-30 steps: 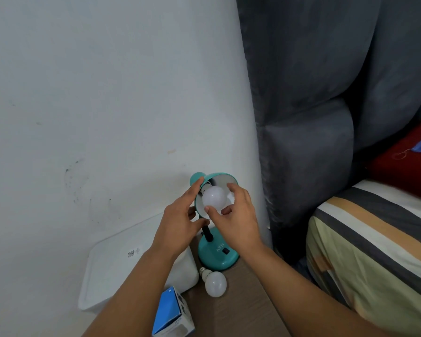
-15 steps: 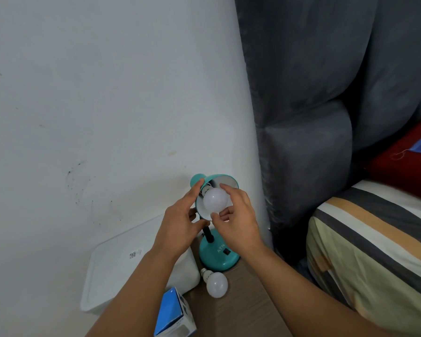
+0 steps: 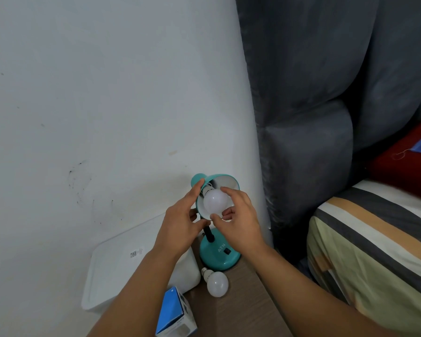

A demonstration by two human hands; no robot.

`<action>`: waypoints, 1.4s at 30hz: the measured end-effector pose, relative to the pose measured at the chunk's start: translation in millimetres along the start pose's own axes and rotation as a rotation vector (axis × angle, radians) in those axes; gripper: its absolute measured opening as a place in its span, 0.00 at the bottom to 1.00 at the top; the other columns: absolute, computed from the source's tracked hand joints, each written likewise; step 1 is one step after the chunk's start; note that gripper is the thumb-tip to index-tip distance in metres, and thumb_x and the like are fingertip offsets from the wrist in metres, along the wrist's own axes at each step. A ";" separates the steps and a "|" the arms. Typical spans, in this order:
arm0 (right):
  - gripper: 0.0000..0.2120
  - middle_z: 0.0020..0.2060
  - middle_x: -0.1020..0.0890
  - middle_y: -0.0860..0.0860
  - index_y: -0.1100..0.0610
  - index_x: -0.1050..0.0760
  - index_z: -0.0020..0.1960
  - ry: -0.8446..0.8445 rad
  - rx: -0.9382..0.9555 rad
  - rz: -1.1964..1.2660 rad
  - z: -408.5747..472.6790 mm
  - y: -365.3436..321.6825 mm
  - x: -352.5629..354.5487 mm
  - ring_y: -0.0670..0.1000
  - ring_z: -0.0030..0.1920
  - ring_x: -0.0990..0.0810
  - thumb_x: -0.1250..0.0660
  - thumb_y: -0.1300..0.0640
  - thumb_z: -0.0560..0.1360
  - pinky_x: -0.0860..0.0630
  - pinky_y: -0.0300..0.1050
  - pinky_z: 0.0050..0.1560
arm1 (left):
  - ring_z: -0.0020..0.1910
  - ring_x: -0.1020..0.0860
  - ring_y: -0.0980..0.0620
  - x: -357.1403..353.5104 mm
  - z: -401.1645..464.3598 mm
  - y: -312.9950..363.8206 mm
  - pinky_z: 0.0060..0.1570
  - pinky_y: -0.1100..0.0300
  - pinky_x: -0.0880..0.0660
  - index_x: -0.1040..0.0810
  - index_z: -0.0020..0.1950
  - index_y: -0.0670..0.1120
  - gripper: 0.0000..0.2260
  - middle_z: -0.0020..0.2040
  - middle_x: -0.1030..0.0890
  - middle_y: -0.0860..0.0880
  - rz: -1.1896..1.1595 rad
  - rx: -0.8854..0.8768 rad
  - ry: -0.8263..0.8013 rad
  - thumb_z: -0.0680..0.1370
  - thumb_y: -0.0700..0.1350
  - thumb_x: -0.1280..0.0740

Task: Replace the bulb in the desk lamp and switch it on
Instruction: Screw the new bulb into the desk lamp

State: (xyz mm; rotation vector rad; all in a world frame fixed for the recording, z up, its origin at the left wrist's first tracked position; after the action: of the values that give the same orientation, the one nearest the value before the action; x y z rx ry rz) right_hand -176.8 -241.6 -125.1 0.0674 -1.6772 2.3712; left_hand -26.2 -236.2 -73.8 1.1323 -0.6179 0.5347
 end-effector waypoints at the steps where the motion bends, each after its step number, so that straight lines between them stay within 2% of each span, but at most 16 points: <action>1: 0.28 0.63 0.28 0.45 0.43 0.31 0.67 0.015 -0.026 -0.002 0.6 0.8 0.7 0.43 0.45 0.20 0.24 0.51 0.70 0.21 0.33 0.46 | 0.56 0.18 0.58 -0.1 -0.1 -0.1 0.55 0.70 0.24 0.42 0.74 0.73 0.43 0.67 0.22 0.58 -0.001 0.001 -0.001 0.73 0.40 0.23; 6: 0.34 0.66 0.29 0.45 0.48 0.35 0.72 0.054 -0.107 -0.057 -0.2 0.6 2.7 0.47 0.52 0.20 0.27 0.42 0.71 0.25 0.33 0.48 | 0.45 0.19 0.65 0.2 -1.4 2.4 0.45 0.75 0.28 0.41 0.74 0.71 0.43 0.61 0.19 0.56 0.034 0.004 0.007 0.73 0.39 0.24; 9: 0.36 0.66 0.30 0.45 0.46 0.37 0.73 0.021 -0.072 -0.064 -2.0 -1.2 0.9 0.46 0.51 0.21 0.25 0.45 0.70 0.29 0.26 0.43 | 0.50 0.18 0.63 0.5 -1.5 2.2 0.47 0.76 0.28 0.41 0.74 0.72 0.43 0.63 0.20 0.57 0.021 0.006 0.011 0.73 0.38 0.24; 12: 0.33 0.65 0.30 0.46 0.45 0.34 0.71 0.000 -0.029 -0.074 -1.8 -0.5 0.0 0.45 0.48 0.22 0.24 0.52 0.70 0.26 0.27 0.42 | 0.52 0.18 0.60 0.5 -1.6 1.6 0.49 0.75 0.27 0.40 0.75 0.71 0.43 0.64 0.20 0.56 0.018 0.004 0.016 0.72 0.39 0.23; 14: 0.30 0.64 0.29 0.46 0.46 0.33 0.71 0.012 -0.038 -0.084 -1.1 1.1 0.9 0.44 0.46 0.21 0.25 0.51 0.72 0.26 0.28 0.42 | 0.52 0.17 0.58 0.3 -1.7 1.4 0.48 0.74 0.26 0.40 0.75 0.70 0.43 0.63 0.20 0.56 0.010 0.004 0.016 0.72 0.39 0.23; 16: 0.30 0.65 0.29 0.46 0.47 0.34 0.70 0.033 -0.074 -0.085 -0.8 2.0 1.3 0.45 0.48 0.21 0.27 0.45 0.72 0.24 0.32 0.46 | 0.49 0.18 0.60 0.2 -1.9 1.9 0.47 0.74 0.27 0.41 0.74 0.71 0.43 0.61 0.19 0.56 0.019 0.000 0.018 0.73 0.38 0.23; 18: 0.35 0.68 0.30 0.46 0.47 0.38 0.73 0.030 -0.101 -0.081 -1.3 1.9 -0.2 0.48 0.57 0.22 0.27 0.42 0.72 0.21 0.43 0.55 | 0.48 0.18 0.62 -0.1 -1.7 2.5 0.47 0.75 0.27 0.41 0.74 0.71 0.43 0.62 0.20 0.56 0.022 -0.004 0.017 0.73 0.38 0.24; 21: 0.42 0.70 0.33 0.46 0.45 0.45 0.77 -0.004 -0.086 -0.083 -4.0 -0.1 -1.9 0.50 0.63 0.25 0.25 0.47 0.71 0.22 0.51 0.61 | 0.53 0.18 0.62 0.0 -2.1 2.3 0.49 0.75 0.27 0.42 0.74 0.73 0.43 0.65 0.22 0.58 0.017 -0.005 0.018 0.74 0.39 0.24; 23: 0.37 0.68 0.32 0.46 0.44 0.41 0.75 -0.005 -0.047 -0.105 -3.8 0.1 -0.9 0.49 0.60 0.24 0.25 0.49 0.72 0.20 0.46 0.58 | 0.54 0.18 0.61 0.2 -2.8 2.1 0.50 0.74 0.26 0.42 0.73 0.74 0.43 0.66 0.22 0.58 0.007 -0.007 0.021 0.73 0.39 0.24; 26: 0.29 0.66 0.30 0.46 0.47 0.35 0.71 0.020 -0.042 -0.135 -1.7 1.2 1.9 0.47 0.57 0.24 0.28 0.45 0.74 0.23 0.39 0.54 | 0.52 0.17 0.59 0.5 -3.1 2.2 0.51 0.71 0.24 0.43 0.72 0.76 0.44 0.64 0.21 0.58 0.016 -0.015 0.026 0.73 0.40 0.23; 28: 0.31 0.65 0.30 0.46 0.50 0.35 0.72 0.028 -0.058 -0.130 -0.9 1.5 2.0 0.48 0.59 0.24 0.29 0.42 0.73 0.24 0.42 0.56 | 0.50 0.17 0.59 0.4 -2.4 2.7 0.49 0.73 0.25 0.43 0.71 0.76 0.44 0.62 0.20 0.57 0.026 -0.018 0.029 0.73 0.40 0.24; 31: 0.39 0.67 0.31 0.46 0.49 0.42 0.77 0.018 -0.070 -0.117 -1.2 1.9 0.6 0.48 0.62 0.26 0.28 0.42 0.72 0.23 0.46 0.60 | 0.44 0.18 0.60 0.2 -1.3 2.3 0.46 0.76 0.28 0.42 0.74 0.73 0.43 0.61 0.19 0.55 0.037 -0.013 0.023 0.74 0.39 0.25; 33: 0.35 0.67 0.31 0.45 0.47 0.39 0.75 0.014 -0.035 -0.130 -1.2 1.1 0.6 0.47 0.60 0.25 0.27 0.44 0.73 0.23 0.39 0.55 | 0.46 0.18 0.60 0.4 -1.6 2.0 0.46 0.75 0.27 0.42 0.74 0.73 0.43 0.61 0.19 0.55 0.028 -0.016 0.024 0.73 0.39 0.24; 36: 0.29 0.64 0.29 0.45 0.48 0.34 0.71 0.024 -0.033 -0.140 0.4 1.2 3.2 0.47 0.56 0.24 0.29 0.45 0.74 0.32 0.26 0.46 | 0.48 0.17 0.59 0.7 -2.0 1.8 0.47 0.74 0.26 0.43 0.72 0.76 0.44 0.59 0.19 0.56 0.033 -0.031 0.025 0.73 0.40 0.23; 40: 0.30 0.63 0.29 0.45 0.48 0.33 0.71 0.042 -0.082 -0.160 3.1 1.8 5.3 0.48 0.58 0.23 0.29 0.42 0.73 0.26 0.37 0.51 | 0.41 0.18 0.55 1.0 -1.6 2.3 0.44 0.73 0.26 0.43 0.72 0.75 0.43 0.54 0.18 0.57 0.042 -0.028 0.022 0.73 0.40 0.23; 42: 0.35 0.65 0.30 0.45 0.47 0.37 0.73 0.028 -0.079 -0.156 3.0 0.9 4.5 0.48 0.60 0.25 0.27 0.41 0.71 0.23 0.44 0.56 | 0.39 0.20 0.58 1.1 -1.3 1.8 0.43 0.73 0.27 0.43 0.73 0.74 0.43 0.54 0.18 0.57 0.046 -0.025 0.019 0.74 0.40 0.24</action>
State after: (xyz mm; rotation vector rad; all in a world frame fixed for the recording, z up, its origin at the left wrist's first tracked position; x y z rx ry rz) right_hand -181.7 -243.9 -124.1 0.1447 -1.6853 2.1810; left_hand -26.4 -234.3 -72.3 1.0902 -0.6336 0.5756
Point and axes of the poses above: each hand's wrist, its own z-axis towards the middle knuckle, its own x-axis out of the back of the hand, y = z × x, the point moved 6 cm from there along z, towards the middle knuckle
